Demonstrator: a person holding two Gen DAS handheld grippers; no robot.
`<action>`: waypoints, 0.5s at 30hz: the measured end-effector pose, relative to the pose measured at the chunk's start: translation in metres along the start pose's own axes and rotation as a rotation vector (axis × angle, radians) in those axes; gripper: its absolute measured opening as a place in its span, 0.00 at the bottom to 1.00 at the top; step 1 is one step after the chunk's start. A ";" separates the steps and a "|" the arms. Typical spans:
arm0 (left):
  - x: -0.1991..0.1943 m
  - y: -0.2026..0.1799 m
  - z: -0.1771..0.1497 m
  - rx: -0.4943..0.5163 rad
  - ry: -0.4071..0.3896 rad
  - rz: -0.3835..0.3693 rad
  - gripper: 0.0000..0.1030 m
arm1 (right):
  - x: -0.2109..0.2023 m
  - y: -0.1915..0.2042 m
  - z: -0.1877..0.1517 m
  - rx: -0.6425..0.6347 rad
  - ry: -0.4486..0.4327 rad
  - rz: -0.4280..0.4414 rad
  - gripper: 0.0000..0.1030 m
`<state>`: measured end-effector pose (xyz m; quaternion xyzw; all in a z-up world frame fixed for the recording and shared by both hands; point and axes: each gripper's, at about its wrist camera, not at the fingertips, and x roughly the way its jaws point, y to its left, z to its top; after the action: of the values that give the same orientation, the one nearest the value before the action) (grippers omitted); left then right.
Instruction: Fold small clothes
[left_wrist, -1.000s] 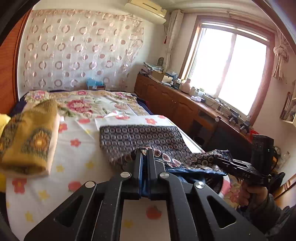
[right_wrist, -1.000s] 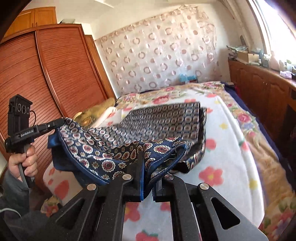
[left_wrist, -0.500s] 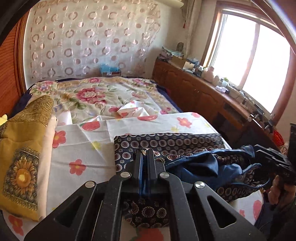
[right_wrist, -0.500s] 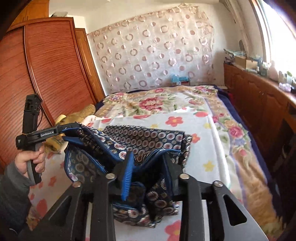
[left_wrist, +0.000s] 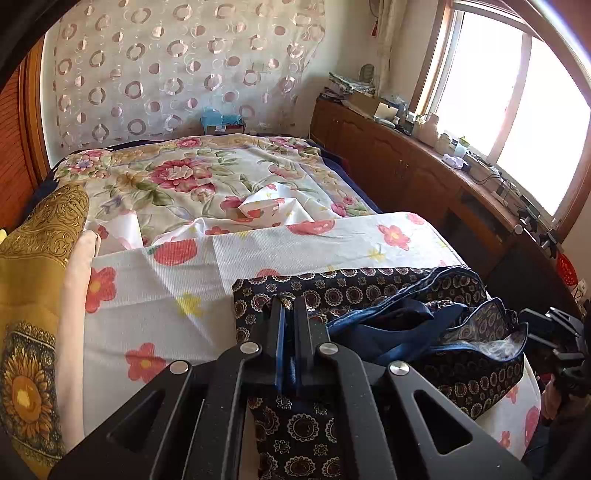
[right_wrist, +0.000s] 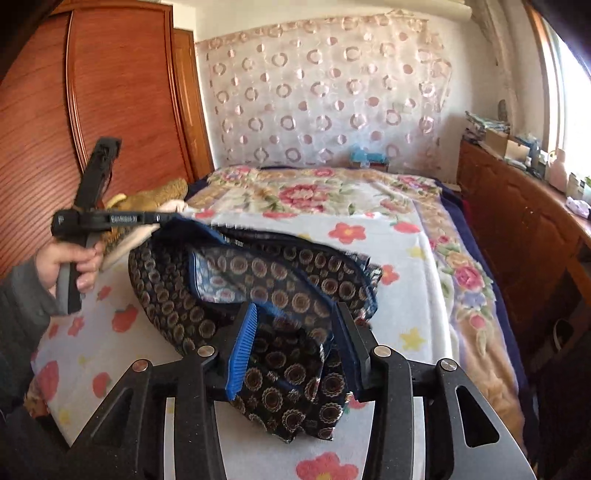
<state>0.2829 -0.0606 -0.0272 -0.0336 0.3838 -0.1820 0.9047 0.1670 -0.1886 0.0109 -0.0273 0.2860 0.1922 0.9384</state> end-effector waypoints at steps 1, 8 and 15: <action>0.002 0.001 0.001 -0.001 0.003 -0.001 0.04 | 0.006 0.001 -0.002 -0.005 0.018 -0.001 0.42; 0.005 0.004 0.008 0.006 0.012 -0.016 0.05 | 0.028 -0.007 0.007 0.016 0.063 0.006 0.29; -0.017 0.003 0.016 0.025 -0.034 -0.071 0.45 | 0.036 -0.014 0.022 0.011 0.033 0.002 0.02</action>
<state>0.2843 -0.0528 -0.0053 -0.0387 0.3647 -0.2181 0.9044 0.2118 -0.1859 0.0087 -0.0252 0.3024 0.1911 0.9335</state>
